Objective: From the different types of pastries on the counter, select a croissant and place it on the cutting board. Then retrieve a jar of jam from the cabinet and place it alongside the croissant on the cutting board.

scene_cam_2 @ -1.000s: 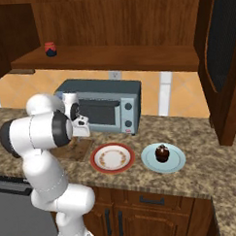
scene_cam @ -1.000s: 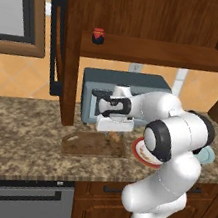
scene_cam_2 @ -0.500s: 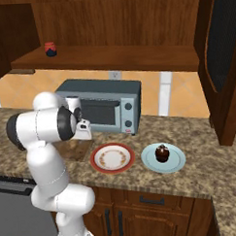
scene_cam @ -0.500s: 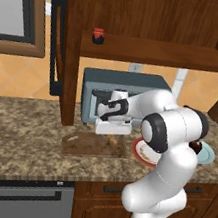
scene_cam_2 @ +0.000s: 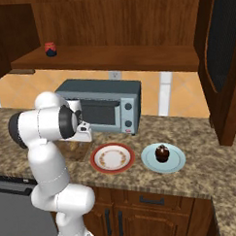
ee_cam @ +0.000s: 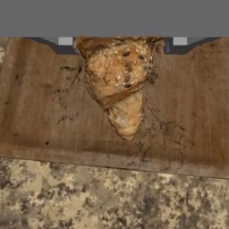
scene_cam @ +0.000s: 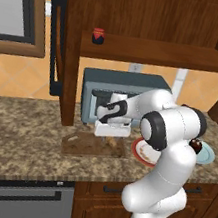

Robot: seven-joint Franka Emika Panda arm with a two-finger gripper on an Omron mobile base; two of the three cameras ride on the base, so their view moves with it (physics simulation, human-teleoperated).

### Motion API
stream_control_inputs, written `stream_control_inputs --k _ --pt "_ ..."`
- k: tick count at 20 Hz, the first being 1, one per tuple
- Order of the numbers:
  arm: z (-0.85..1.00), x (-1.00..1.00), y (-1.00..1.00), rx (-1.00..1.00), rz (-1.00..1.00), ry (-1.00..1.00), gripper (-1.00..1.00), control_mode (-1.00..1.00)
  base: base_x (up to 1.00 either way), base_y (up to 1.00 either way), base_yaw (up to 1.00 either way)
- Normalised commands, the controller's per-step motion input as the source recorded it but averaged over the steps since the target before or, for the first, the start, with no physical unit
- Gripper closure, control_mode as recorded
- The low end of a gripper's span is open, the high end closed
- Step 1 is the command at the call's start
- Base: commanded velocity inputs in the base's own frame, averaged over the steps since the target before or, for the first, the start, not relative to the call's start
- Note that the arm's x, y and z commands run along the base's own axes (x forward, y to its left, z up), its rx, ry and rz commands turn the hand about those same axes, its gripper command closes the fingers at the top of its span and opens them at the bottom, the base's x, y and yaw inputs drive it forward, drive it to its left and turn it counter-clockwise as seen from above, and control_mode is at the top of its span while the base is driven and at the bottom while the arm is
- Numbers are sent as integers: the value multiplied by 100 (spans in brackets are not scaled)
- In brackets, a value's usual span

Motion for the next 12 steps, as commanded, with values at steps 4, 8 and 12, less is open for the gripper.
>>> stream_control_inputs --k 4,8,12 --pt "-36 6 14 0 -1 0 -100 -100 0 0 0" --pt "-27 2 8 0 -1 0 -100 -100 0 0 0" --pt "-13 0 1 0 -2 0 -100 -100 0 0 0"
